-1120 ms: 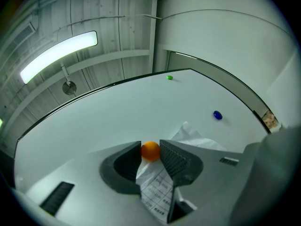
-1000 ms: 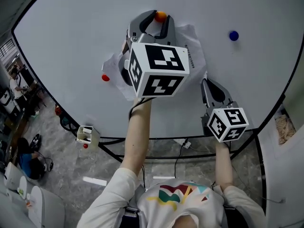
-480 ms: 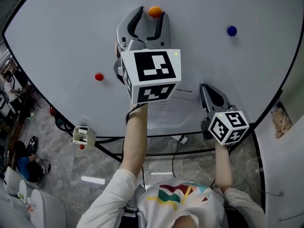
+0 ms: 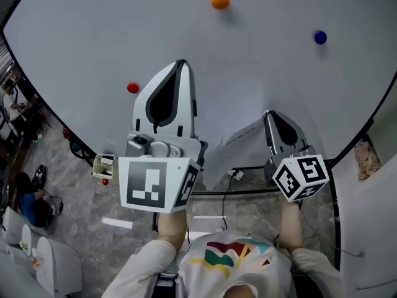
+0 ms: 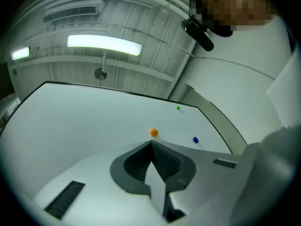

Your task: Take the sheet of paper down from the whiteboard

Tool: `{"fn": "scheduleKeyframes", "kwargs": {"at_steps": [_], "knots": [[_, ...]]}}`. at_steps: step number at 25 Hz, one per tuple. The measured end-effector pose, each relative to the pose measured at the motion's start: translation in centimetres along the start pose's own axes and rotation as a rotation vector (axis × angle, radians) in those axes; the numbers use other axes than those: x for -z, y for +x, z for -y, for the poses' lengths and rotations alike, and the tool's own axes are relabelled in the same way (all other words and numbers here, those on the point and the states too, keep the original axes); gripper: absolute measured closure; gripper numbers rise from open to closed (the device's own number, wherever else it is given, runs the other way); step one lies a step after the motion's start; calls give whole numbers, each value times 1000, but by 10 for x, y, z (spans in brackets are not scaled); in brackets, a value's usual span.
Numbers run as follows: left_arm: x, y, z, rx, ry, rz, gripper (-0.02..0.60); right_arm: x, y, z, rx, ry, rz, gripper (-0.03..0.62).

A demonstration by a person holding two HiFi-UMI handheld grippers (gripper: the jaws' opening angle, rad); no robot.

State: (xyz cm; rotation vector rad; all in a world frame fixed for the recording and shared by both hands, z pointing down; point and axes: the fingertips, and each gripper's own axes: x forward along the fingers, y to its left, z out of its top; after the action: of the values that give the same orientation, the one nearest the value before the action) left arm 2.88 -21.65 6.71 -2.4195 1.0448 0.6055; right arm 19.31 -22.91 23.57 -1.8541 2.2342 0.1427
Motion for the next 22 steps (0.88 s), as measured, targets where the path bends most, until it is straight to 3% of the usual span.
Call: {"fn": "scheduleKeyframes", "kwargs": {"at_steps": [3, 7, 9, 13, 22], "knots": [[58, -31, -22, -70, -135, -53, 540, 10, 3, 1, 10, -13, -14, 579], [122, -74, -32, -120, -214, -161, 540, 20, -10, -11, 30, -29, -38, 579], [146, -89, -33, -150, -223, -232, 540, 26, -15, -15, 42, -40, -53, 579], [176, -99, -34, -163, -206, -295, 540, 41, -12, -17, 72, -41, -81, 579], [201, -90, -29, -111, -227, -341, 540, 51, -6, -11, 116, -47, -94, 579]]}}
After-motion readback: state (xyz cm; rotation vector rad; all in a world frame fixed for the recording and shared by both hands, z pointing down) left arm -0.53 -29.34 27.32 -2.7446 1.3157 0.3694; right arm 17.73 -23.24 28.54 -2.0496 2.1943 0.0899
